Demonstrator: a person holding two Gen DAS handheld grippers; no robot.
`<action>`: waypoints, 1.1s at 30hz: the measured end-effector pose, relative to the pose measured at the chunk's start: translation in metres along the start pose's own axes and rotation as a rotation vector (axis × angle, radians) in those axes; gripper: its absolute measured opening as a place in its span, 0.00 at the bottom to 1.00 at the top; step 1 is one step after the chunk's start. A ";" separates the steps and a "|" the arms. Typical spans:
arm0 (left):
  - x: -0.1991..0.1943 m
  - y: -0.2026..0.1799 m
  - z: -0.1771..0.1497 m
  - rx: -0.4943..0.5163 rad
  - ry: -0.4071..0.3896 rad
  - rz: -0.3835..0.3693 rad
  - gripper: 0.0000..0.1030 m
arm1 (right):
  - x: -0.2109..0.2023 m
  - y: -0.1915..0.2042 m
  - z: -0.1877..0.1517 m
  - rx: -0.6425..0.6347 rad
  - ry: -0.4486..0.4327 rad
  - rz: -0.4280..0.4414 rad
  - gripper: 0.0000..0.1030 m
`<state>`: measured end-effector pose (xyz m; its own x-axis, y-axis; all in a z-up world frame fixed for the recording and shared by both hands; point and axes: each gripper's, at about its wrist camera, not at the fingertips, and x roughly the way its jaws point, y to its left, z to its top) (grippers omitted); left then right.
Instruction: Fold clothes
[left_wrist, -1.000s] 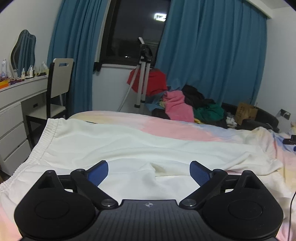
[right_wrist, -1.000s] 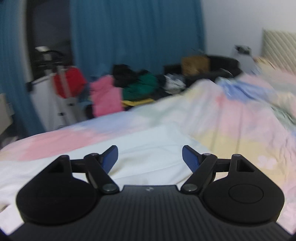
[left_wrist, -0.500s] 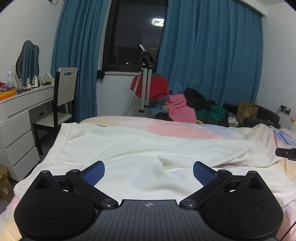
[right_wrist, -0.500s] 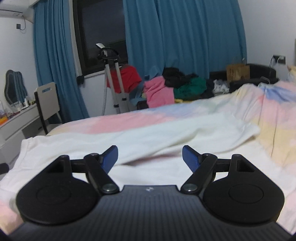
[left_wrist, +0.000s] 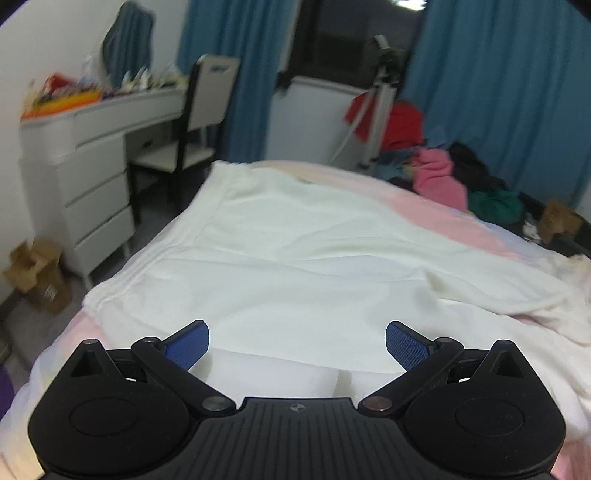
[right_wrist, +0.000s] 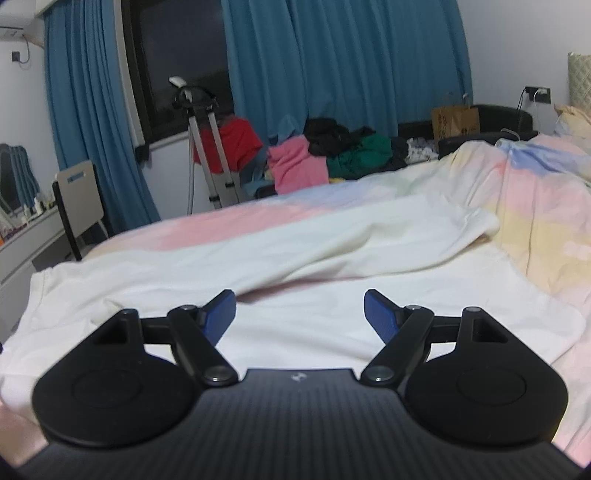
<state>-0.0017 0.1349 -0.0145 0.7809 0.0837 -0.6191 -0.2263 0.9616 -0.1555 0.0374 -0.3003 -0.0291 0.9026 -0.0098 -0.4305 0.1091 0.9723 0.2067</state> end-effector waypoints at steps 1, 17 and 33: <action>0.000 0.007 0.006 -0.007 0.006 0.011 1.00 | 0.002 0.000 -0.001 -0.009 0.005 0.000 0.76; 0.023 0.092 0.011 -0.205 0.169 0.018 0.99 | 0.010 -0.008 -0.002 0.007 0.036 -0.004 0.76; 0.042 0.135 -0.012 -0.566 0.387 -0.024 0.95 | 0.021 -0.020 -0.004 0.046 0.116 -0.056 0.76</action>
<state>-0.0069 0.2654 -0.0711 0.5487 -0.1366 -0.8248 -0.5637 0.6681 -0.4857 0.0520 -0.3194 -0.0460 0.8406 -0.0342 -0.5406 0.1797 0.9591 0.2188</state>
